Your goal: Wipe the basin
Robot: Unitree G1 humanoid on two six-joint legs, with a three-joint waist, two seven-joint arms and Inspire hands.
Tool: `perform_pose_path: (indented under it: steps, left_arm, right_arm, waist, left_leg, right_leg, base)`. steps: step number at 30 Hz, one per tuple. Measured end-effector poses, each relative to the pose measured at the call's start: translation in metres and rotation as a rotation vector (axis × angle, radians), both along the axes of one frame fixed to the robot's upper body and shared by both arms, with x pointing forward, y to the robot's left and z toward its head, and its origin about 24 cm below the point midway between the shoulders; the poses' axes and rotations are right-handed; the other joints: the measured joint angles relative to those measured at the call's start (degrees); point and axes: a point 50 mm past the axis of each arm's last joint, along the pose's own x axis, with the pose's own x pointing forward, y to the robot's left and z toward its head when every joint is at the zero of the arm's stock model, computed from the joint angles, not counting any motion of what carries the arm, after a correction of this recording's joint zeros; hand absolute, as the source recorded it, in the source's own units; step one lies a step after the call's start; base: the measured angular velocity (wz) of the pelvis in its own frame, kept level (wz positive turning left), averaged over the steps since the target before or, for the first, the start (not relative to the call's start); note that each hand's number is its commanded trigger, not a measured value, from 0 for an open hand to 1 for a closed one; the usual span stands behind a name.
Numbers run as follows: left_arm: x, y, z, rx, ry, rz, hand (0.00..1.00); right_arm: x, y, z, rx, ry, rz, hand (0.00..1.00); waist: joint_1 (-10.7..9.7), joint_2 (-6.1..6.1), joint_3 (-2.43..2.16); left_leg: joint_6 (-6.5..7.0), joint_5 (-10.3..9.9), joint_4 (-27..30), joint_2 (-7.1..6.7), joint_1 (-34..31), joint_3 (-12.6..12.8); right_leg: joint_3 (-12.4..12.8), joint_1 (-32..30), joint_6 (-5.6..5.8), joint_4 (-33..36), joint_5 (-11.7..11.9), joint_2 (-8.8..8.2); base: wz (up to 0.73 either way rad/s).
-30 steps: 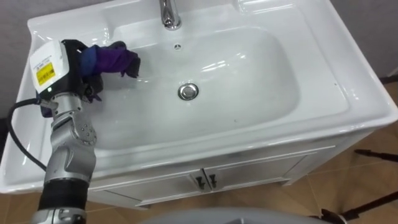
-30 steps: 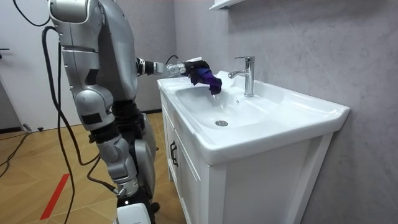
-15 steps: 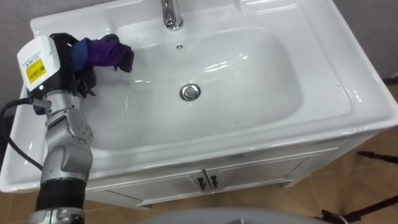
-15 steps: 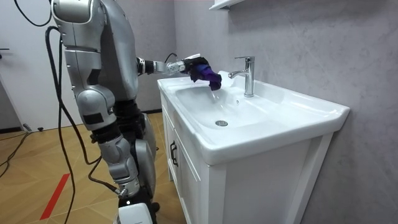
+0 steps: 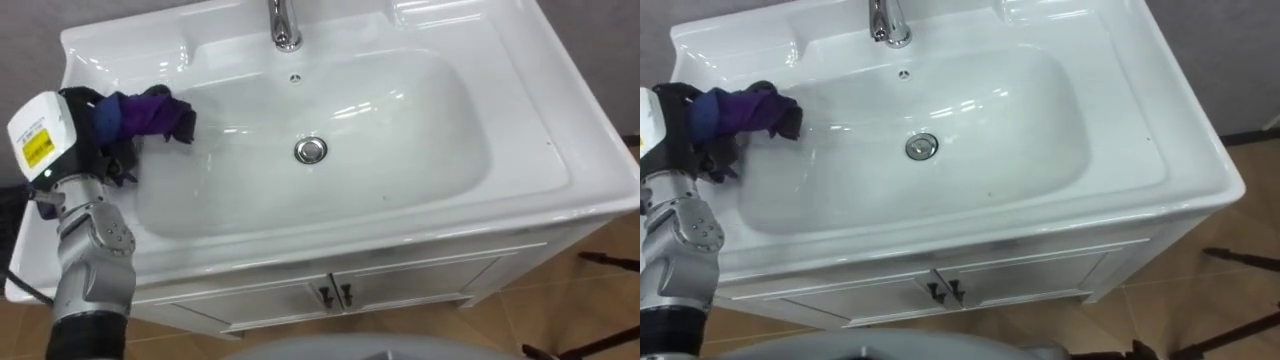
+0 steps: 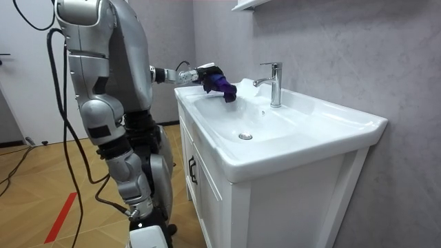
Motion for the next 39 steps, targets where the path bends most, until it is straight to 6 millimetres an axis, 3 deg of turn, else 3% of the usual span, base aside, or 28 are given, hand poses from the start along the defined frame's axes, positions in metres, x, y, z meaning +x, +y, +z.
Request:
perform_pose_path:
  steps: [5,16,17,18,34,39]
  left_arm:
    - [-0.022,0.008,-0.015,-0.051,0.065,0.071,1.00]
    - [-0.028,0.010,-0.026,-0.061,0.115,0.088,1.00]
    - [-0.029,0.010,-0.027,-0.062,0.117,0.088,0.58]
    - [-0.029,0.010,-0.028,-0.062,0.118,0.087,0.00]
    - [-0.030,0.007,-0.033,-0.066,0.103,0.080,0.00]
    - [-0.021,0.006,-0.012,-0.058,-0.014,0.075,0.00]
  right_arm:
    - [-0.003,0.000,0.000,0.018,0.028,-0.011,0.00]
    - [0.001,-0.003,0.001,0.015,0.010,-0.017,0.00]
    - [0.001,-0.003,0.001,0.015,0.007,-0.021,0.00]
    - [0.001,-0.003,0.001,0.014,0.006,-0.024,0.00]
    - [0.002,-0.003,0.001,0.021,-0.007,-0.054,0.00]
    - [0.003,-0.003,0.001,0.021,-0.009,-0.046,0.00]
  waist:
    - [0.11,-0.01,0.00]
    - [1.18,0.45,0.02]
    - [1.20,0.40,0.06]
    - [1.20,0.40,0.07]
    - [1.37,0.11,0.08]
    - [1.27,-0.87,-0.03]
  left_leg:
    - [0.00,0.00,0.06,0.00,-0.06,0.02]
    - [0.00,-0.01,-0.06,0.00,0.03,-0.03]
    - [0.00,-0.01,-0.10,0.00,0.07,-0.03]
    - [0.00,-0.01,-0.11,-0.01,0.08,-0.03]
    - [-0.02,0.05,0.03,-0.08,0.01,0.06]
    - [-0.02,0.05,0.36,-0.13,-0.46,-0.24]
  right_leg:
    - [-0.01,-0.10,0.00,0.07,0.00,-0.02]
    - [-0.08,-0.06,0.00,0.05,0.00,-0.02]
    - [-0.09,-0.03,0.00,0.04,0.00,-0.02]
    - [-0.10,-0.02,0.00,0.03,0.00,-0.02]
    - [0.08,-0.06,-0.03,-0.18,-0.12,-0.04]
    - [-0.28,-0.13,-0.02,-0.20,-0.13,-0.05]
  base:
    - [0.00]
    - [0.00]
    - [0.00]
    - [0.00]
    - [0.00]
    - [0.04]
